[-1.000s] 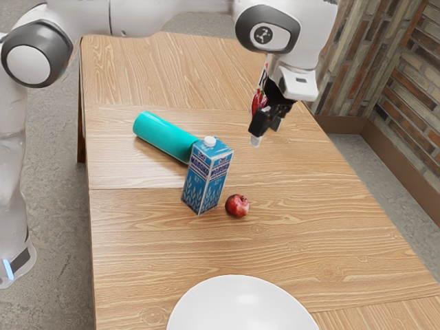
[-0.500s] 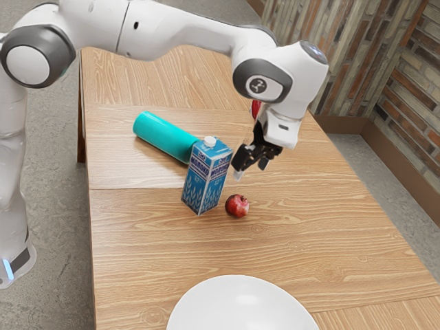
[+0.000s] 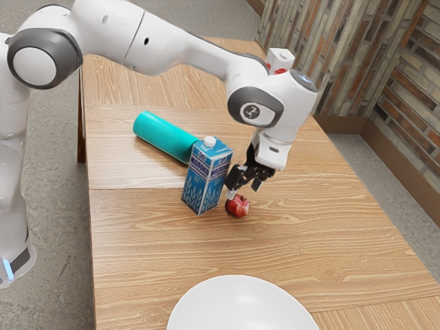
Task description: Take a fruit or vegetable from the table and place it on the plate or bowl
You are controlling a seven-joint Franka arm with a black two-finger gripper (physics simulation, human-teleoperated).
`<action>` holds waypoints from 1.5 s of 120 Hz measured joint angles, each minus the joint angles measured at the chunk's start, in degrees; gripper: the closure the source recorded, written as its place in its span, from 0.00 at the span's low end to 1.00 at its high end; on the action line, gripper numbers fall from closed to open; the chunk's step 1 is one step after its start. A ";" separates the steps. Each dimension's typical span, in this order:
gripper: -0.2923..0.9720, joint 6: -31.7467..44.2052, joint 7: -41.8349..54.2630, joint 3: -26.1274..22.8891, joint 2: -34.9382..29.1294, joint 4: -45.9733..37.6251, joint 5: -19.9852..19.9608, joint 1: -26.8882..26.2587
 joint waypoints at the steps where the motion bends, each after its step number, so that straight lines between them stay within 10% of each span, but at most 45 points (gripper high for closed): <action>1: 0.23 0.14 0.05 0.00 0.00 -0.10 -0.11 0.01; 130: 0.23 9.05 3.25 0.31 6.12 -1.80 -1.31 1.76; 145: 0.42 9.49 2.95 0.35 6.44 -2.42 -1.23 1.95; 180: 0.49 9.20 1.82 -0.40 3.55 -0.64 -0.91 2.06</action>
